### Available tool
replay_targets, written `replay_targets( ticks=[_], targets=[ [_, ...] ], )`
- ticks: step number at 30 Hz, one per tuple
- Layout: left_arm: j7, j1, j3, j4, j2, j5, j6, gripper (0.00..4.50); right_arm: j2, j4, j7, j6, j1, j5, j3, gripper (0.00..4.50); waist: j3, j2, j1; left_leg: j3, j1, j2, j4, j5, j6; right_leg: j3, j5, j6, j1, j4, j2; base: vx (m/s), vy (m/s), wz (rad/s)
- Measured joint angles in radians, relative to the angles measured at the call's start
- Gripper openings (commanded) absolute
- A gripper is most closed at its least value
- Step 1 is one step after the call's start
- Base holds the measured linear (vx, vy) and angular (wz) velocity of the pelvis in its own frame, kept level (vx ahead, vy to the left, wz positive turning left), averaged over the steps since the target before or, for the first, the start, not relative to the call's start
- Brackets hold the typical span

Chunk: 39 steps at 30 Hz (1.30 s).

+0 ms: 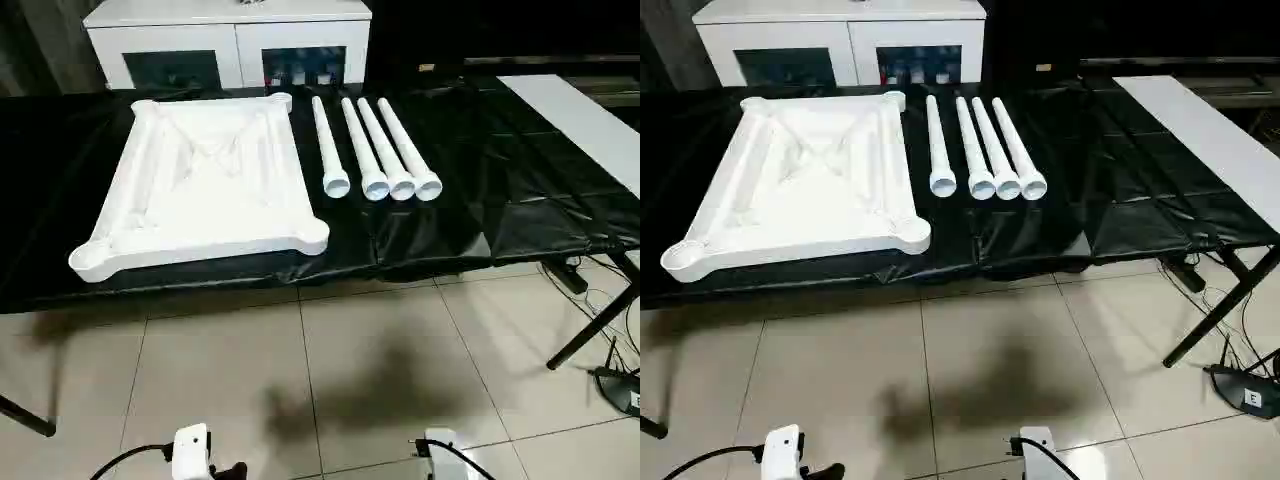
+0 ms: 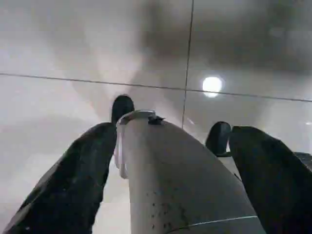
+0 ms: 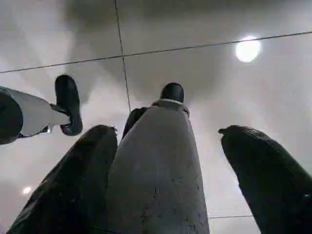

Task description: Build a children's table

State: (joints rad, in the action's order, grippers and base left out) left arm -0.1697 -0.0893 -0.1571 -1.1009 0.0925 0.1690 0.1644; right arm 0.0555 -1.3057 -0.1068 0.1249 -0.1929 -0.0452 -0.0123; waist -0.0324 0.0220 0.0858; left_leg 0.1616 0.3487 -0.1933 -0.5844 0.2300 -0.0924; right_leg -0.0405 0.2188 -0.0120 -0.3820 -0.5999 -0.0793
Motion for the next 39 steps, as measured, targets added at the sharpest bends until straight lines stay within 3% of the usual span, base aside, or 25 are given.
replay_targets(
  ticks=[1, 2, 3, 4, 5, 6, 10, 15, 21, 23, 27, 30, 33, 35, 39],
  targets=[
    [0.0, 0.0, 0.0, 0.0, 0.0, 0.0, 0.0, 4.16, 0.0, 0.0, 0.0, 0.0, 0.0, 0.0, 0.0, 3.79, 0.0, 0.0, 0.0, 0.0, 0.0, 0.0, 0.0, 0.0, 0.0, 0.0, 0.0, 0.0, 0.0, 0.0, 0.0, 0.0, 0.0, 0.0],
    [0.026, -0.038, 0.018, -0.05, -0.009, -0.025, 0.015, 4.16, 0.008, -0.004, -0.009, 0.017, -0.004, 0.0, 0.008, 3.79, -0.003, 0.034, 0.003, -0.004, 0.0, -0.001, -0.004, 0.0, 0.0, -0.004, 0.0, 0.002, 0.001, 0.002, 0.001, 0.0, 0.0, 0.0],
    [0.07, -0.125, 0.056, -0.131, -0.015, -0.073, 0.074, 4.16, 0.034, -0.023, -0.018, 0.057, -0.038, 0.003, 0.014, 3.79, -0.002, 0.041, 0.0, -0.005, 0.002, -0.001, -0.011, 0.001, 0.002, -0.005, -0.004, 0.003, 0.005, 0.005, 0.001, 0.0, 0.0, 0.0],
    [0.091, -0.157, 0.085, -0.155, -0.02, -0.11, 0.106, 4.16, 0.046, -0.025, -0.02, 0.08, -0.071, 0.003, 0.02, 3.79, -0.004, 0.052, -0.013, 0.009, 0.002, 0.001, -0.009, 0.001, 0.003, 0.002, -0.006, 0.002, 0.002, 0.004, -0.007, 0.0, 0.0, 0.0],
    [0.093, -0.163, 0.101, -0.16, -0.023, -0.128, 0.117, 4.16, 0.046, -0.025, -0.017, 0.082, -0.087, 0.003, 0.025, 3.79, -0.002, 0.064, -0.027, 0.015, 0.002, 0.005, -0.005, 0.002, 0.004, 0.003, -0.006, 0.0, 0.002, 0.002, -0.013, -0.048, 0.058, 0.05],
    [0.095, -0.164, 0.11, -0.161, -0.021, -0.137, 0.121, 4.16, 0.046, -0.024, -0.012, 0.081, -0.091, 0.003, 0.026, 3.79, 0.0, 0.068, -0.038, 0.016, 0.0, 0.005, -0.004, 0.002, 0.005, 0.004, -0.005, -0.002, 0.003, 0.002, -0.013, 0.0, 0.0, 0.0],
    [0.117, -0.154, 0.111, -0.168, -0.013, -0.143, 0.111, 4.5, 0.042, -0.03, 0.005, 0.058, -0.092, 0.004, 0.031, 4.18, 0.0, 0.064, -0.05, 0.011, 0.003, 0.001, -0.003, -0.001, 0.009, -0.005, -0.003, -0.005, -0.001, 0.0, -0.011, 0.0, 0.0, 0.0],
    [0.144, -0.176, 0.075, -0.189, 0.023, -0.141, 0.061, 4.5, 0.057, -0.027, 0.01, 0.019, -0.132, 0.015, 0.044, 4.44, -0.002, 0.062, -0.054, 0.012, 0.007, 0.002, -0.007, -0.004, 0.014, -0.005, -0.003, -0.004, -0.001, 0.001, -0.013, 0.0, 0.0, 0.0],
    [0.122, -0.183, 0.036, -0.163, 0.073, -0.114, -0.05, 4.5, 0.06, -0.006, -0.038, -0.023, -0.185, 0.043, 0.018, 4.44, -0.003, 0.056, -0.052, 0.012, 0.008, 0.002, -0.008, -0.006, 0.018, -0.006, -0.003, -0.004, -0.001, 0.002, -0.013, 0.0, 0.0, 0.0],
    [0.08, -0.145, 0.037, -0.118, 0.079, -0.11, -0.143, 4.5, 0.054, -0.008, -0.06, -0.072, -0.192, 0.071, -0.001, 4.44, -0.003, 0.049, -0.053, 0.013, 0.009, 0.001, -0.007, -0.006, 0.02, -0.006, -0.002, -0.003, -0.002, 0.002, -0.013, 0.0, 0.0, 0.0],
    [0.0, -0.083, 0.059, -0.049, 0.101, -0.125, -0.241, 4.5, 0.07, -0.008, -0.121, -0.164, -0.149, 0.104, -0.031, 4.44, -0.002, 0.037, -0.046, 0.013, 0.01, 0.001, -0.007, -0.005, 0.022, -0.007, -0.002, -0.002, -0.002, 0.004, -0.014, 0.0, 0.0, 0.0],
    [-0.066, -0.015, 0.094, 0.039, 0.13, -0.143, -0.309, 4.5, 0.115, 0.078, -0.234, -0.251, -0.061, 0.121, -0.076, 4.44, -0.004, 0.033, -0.044, 0.015, 0.011, 0.001, -0.008, -0.004, 0.024, -0.006, -0.002, -0.002, -0.002, 0.005, -0.014, 0.0, 0.0, 0.0],
    [-0.122, 0.068, 0.115, 0.197, 0.152, -0.144, -0.361, 4.5, 0.162, 0.242, -0.403, -0.331, 0.019, 0.118, -0.123, 4.44, -0.006, 0.03, -0.046, 0.015, 0.014, 0.0, -0.008, -0.002, 0.02, -0.006, -0.002, -0.002, -0.002, 0.004, -0.014, 0.0, 0.0, 0.0],
    [-0.16, 0.115, 0.122, 0.32, 0.167, -0.139, -0.386, 4.5, 0.185, 0.408, -0.52, -0.319, 0.07, 0.068, -0.13, 4.44, -0.008, 0.028, -0.048, 0.015, 0.014, -0.001, -0.008, -0.001, 0.018, -0.006, -0.002, -0.002, -0.002, 0.004, -0.013, 0.0, 0.0, 0.0],
    [-0.249, 0.212, 0.101, 0.636, 0.208, -0.049, -0.362, 4.5, 0.307, 0.952, -0.676, -0.134, 0.164, -0.116, -0.132, 4.44, -0.011, 0.03, -0.039, 0.015, 0.014, -0.001, -0.009, -0.002, 0.019, -0.005, -0.003, -0.003, -0.001, 0.003, -0.013, 0.0, 0.0, 0.0]
  ],
)
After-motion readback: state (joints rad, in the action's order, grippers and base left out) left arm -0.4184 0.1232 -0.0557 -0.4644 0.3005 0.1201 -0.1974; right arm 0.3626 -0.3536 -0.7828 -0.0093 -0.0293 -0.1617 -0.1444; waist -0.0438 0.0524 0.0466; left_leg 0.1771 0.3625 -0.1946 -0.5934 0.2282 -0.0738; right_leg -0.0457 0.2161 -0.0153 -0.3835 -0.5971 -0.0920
